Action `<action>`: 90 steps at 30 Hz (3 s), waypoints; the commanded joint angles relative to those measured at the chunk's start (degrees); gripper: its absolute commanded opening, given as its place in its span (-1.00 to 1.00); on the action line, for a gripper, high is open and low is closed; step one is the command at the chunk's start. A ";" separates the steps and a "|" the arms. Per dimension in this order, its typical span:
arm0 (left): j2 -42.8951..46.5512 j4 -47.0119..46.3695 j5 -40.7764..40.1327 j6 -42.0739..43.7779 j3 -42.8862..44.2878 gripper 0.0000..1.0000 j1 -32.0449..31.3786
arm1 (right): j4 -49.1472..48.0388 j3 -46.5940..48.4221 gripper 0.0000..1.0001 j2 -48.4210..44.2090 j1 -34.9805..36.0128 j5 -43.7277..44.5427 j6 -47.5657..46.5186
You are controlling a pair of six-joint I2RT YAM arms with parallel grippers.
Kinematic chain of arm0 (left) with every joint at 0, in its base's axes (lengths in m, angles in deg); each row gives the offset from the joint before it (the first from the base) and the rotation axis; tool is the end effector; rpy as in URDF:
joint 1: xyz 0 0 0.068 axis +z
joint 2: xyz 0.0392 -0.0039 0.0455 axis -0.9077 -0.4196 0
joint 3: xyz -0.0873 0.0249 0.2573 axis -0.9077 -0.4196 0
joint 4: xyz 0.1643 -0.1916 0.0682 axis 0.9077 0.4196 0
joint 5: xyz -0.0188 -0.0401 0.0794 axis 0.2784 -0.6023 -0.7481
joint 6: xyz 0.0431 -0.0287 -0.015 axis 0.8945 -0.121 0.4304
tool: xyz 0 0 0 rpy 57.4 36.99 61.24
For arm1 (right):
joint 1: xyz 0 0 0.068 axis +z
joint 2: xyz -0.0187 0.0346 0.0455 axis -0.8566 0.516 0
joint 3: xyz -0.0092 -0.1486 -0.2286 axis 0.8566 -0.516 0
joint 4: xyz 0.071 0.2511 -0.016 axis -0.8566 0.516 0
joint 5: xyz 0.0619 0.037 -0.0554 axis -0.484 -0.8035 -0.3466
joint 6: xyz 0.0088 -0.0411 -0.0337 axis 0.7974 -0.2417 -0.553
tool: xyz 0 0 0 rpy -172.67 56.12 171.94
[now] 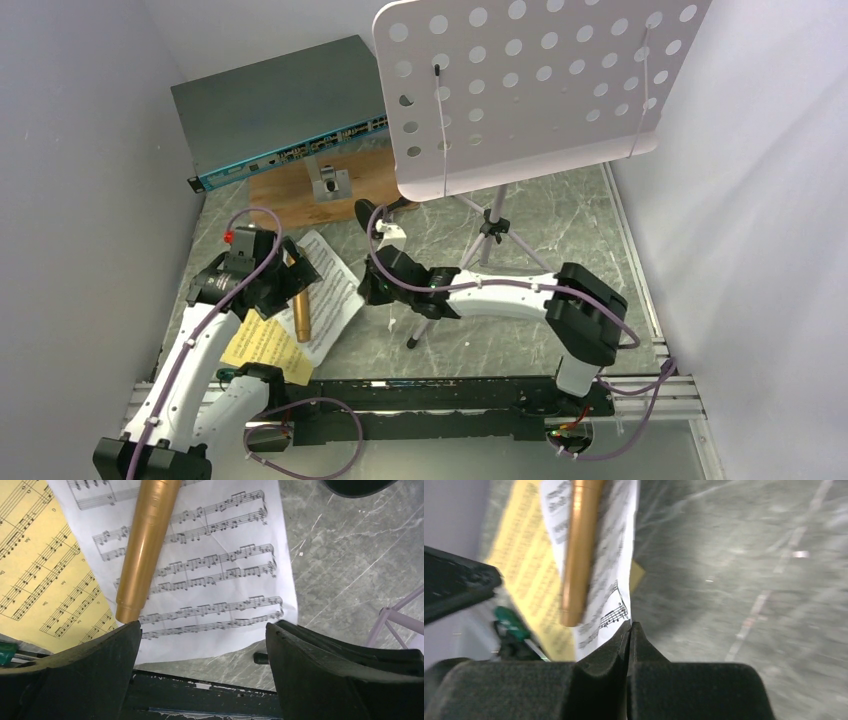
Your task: Set up the instrument practice props
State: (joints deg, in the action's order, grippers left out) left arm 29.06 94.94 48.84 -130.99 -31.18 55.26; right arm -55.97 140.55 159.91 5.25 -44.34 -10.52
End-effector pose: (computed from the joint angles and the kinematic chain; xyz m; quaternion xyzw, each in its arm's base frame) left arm 0.1483 -0.0255 0.2785 -0.3193 0.9000 -0.1402 0.2616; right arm 0.1748 0.3476 0.2154 -0.0689 0.8744 0.3588 0.3193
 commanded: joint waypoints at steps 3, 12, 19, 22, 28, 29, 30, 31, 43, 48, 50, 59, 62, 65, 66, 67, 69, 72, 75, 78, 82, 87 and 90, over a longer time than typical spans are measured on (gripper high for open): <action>-0.39 -4.81 4.74 2.42 0.08 0.99 0.27 | 16.54 1.48 -1.00 -8.18 0.24 13.97 -15.52; 0.36 -16.23 20.08 10.24 -1.27 0.99 0.27 | 20.75 -2.18 -1.00 -24.64 0.24 6.59 -31.29; 3.56 -21.51 33.59 20.20 3.31 0.92 0.27 | 31.23 2.57 -1.00 -32.64 0.05 -3.04 -37.82; 7.42 -23.70 40.59 25.21 7.25 0.92 0.27 | 35.69 4.85 -1.00 -34.79 0.02 -8.56 -38.44; 6.70 -29.31 60.72 28.19 12.51 0.97 0.18 | 44.93 10.87 -1.00 -35.18 -0.03 -23.47 -39.29; 5.67 -31.01 63.81 27.36 12.29 0.96 0.18 | 45.74 11.93 -1.00 -34.84 -0.02 -26.16 -39.27; 4.62 -33.09 66.87 26.11 11.76 0.95 0.18 | 46.22 12.84 -1.00 -34.46 -0.02 -28.90 -39.23; 3.51 -35.39 69.98 23.89 11.02 0.93 0.13 | 46.53 14.00 -1.00 -33.95 0.03 -31.31 -39.15; -7.21 -29.46 74.43 28.74 12.57 0.81 -23.60 | 47.24 21.31 -1.00 -30.66 0.05 -44.89 -38.63; -8.20 -30.97 76.14 28.38 10.24 0.64 -28.01 | 48.66 21.83 -1.00 -31.58 0.04 -46.74 -38.40; -8.56 -30.86 76.62 28.72 9.98 0.53 -29.26 | 49.19 21.75 -1.00 -31.93 -0.02 -46.72 -38.32; -9.68 -24.49 79.30 34.08 10.90 -0.31 -31.41 | 51.66 22.02 -1.00 -32.94 -0.02 -46.07 -38.21; -8.51 -27.10 80.87 32.36 10.27 -0.45 -31.46 | 51.29 21.60 -1.00 -33.24 -0.12 -45.50 -37.93; -6.95 -27.55 80.88 32.29 10.51 -0.80 -31.46 | 50.29 21.48 -1.00 -33.32 -0.09 -44.94 -37.34; -6.37 -27.66 80.44 32.27 10.71 -0.95 -31.46 | 49.83 21.41 -1.00 -33.38 -0.11 -44.42 -37.03; -5.78 -27.63 79.36 32.22 11.02 -1.00 -31.46 | 49.24 21.35 -1.00 -33.49 -0.11 -43.38 -36.65; -4.28 -26.61 75.84 32.75 12.29 -1.00 -31.46 | 47.90 20.45 -0.76 -34.53 -0.25 -39.32 -35.50; -1.61 -27.25 70.90 31.35 14.67 -1.00 -31.41 | 43.71 16.17 0.17 -39.12 -1.12 -33.03 -32.98; 1.51 -28.76 64.03 29.28 17.54 -1.00 -31.46 | 34.24 10.46 0.81 -45.14 -1.34 -32.23 -30.58; 4.88 -32.08 54.36 26.06 19.81 -1.00 -31.46 | 20.11 5.77 0.95 -49.50 -1.34 -36.77 -28.18; 8.35 -38.35 40.67 20.61 22.14 -1.00 -31.46 | 7.04 2.15 0.99 -52.31 -1.36 -39.94 -25.95; 10.49 -50.86 30.00 12.30 22.75 -1.00 -31.46 | 1.43 2.06 0.99 -51.34 -1.29 -37.99 -26.17; 9.49 -58.33 27.43 8.51 23.89 -1.00 -31.45 | -2.30 1.46 0.99 -50.57 -1.32 -35.38 -26.19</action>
State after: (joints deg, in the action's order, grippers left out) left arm 39.79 49.85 85.53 -114.80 -9.19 24.07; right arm -47.62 142.78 108.41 3.82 -82.35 -37.52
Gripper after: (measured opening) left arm 0.009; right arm 0.994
